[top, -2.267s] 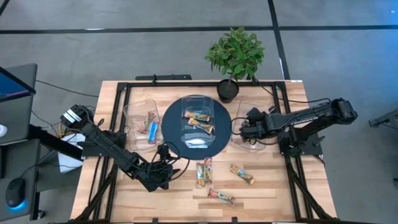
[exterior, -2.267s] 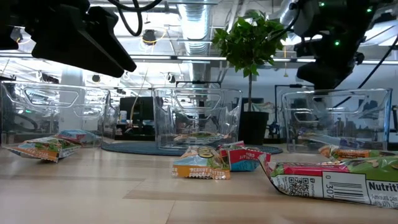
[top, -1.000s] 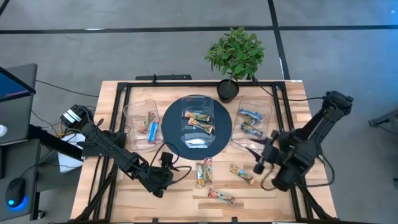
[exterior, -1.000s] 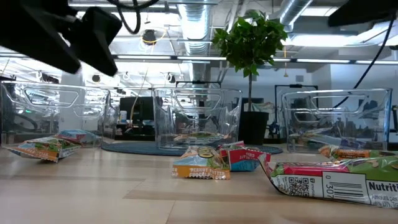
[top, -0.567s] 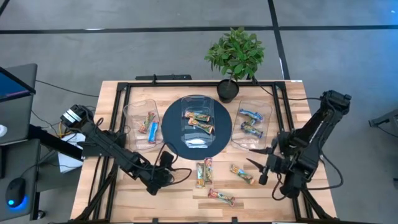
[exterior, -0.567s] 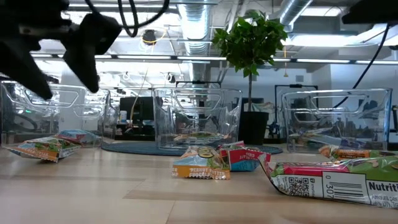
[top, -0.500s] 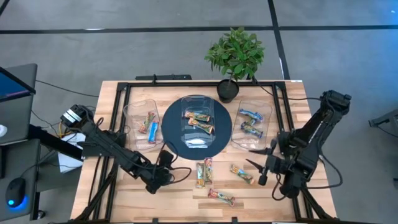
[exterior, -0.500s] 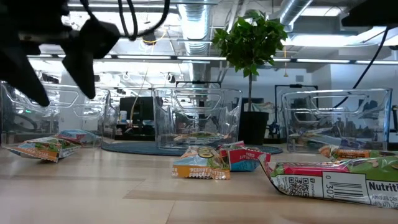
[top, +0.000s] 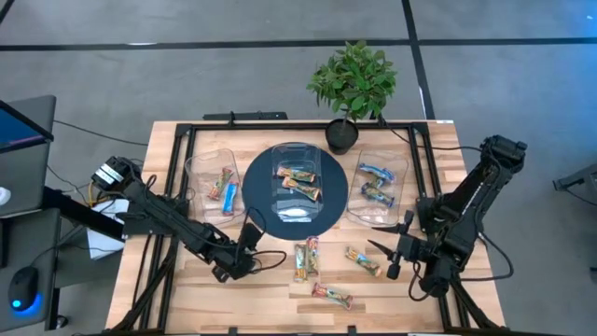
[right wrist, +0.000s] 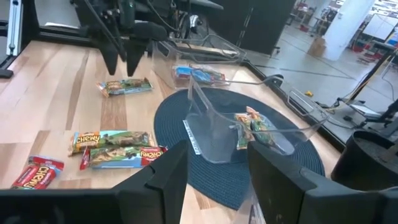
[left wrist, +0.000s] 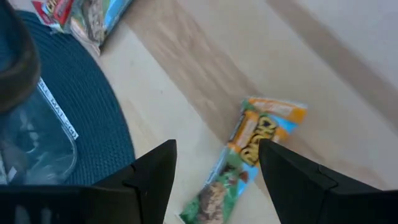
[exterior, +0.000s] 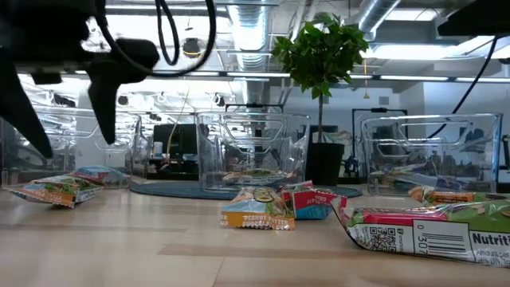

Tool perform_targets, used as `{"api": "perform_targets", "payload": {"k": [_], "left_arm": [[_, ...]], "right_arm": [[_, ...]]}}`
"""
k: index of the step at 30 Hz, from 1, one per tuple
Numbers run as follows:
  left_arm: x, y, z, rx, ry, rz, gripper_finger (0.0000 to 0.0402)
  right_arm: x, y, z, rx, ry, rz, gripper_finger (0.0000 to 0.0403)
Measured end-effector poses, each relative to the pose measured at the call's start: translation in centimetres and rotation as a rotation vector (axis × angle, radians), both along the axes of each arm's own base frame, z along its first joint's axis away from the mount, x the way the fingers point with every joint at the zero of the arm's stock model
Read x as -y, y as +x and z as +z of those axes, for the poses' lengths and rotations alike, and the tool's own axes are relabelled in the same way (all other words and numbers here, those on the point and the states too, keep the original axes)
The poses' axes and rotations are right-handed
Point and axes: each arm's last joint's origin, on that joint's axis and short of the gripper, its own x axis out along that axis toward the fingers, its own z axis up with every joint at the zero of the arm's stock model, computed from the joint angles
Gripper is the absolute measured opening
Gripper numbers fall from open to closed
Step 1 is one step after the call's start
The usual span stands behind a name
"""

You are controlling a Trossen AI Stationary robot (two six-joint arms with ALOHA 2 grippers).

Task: Pick and place Granola Bars by type
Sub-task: Put the yellow granola bar into the middle transparent bin

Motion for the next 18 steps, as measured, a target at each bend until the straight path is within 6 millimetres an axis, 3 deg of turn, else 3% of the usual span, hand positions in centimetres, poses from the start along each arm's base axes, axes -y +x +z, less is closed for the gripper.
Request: {"api": "perform_targets", "payload": {"k": [10,18], "left_arm": [[-0.4,0.8,-3.3,-0.156,0.056,-0.057,0.0224],[-0.5,0.8,-3.4,-0.165,0.036,0.006,0.0224]], "right_arm": [[0.0,0.0,0.0,0.001,0.002,0.000,0.0159],[0.0,0.0,0.0,0.002,0.003,0.000,0.0159]]}}
